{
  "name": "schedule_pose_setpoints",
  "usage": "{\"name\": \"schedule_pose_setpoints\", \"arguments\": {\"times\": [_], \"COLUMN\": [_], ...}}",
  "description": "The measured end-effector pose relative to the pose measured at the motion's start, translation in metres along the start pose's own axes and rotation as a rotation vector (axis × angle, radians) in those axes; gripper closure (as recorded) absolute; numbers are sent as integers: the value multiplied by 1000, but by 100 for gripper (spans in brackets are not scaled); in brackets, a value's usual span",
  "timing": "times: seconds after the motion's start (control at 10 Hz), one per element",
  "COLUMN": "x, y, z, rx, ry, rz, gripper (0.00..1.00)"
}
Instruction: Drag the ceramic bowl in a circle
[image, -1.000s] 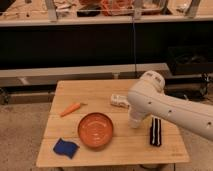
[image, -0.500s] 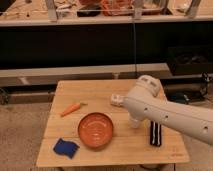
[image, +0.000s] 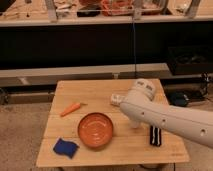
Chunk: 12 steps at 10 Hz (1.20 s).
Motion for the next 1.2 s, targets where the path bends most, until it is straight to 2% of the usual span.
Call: {"name": "schedule_pose_setpoints", "arguments": {"times": [0.4,1.2], "x": [-8,-26], "y": [-4,-15], "z": [4,17], "rx": [15,44], "ry": [-2,-14], "rz": [-111,-273], "gripper": [20,20]}}
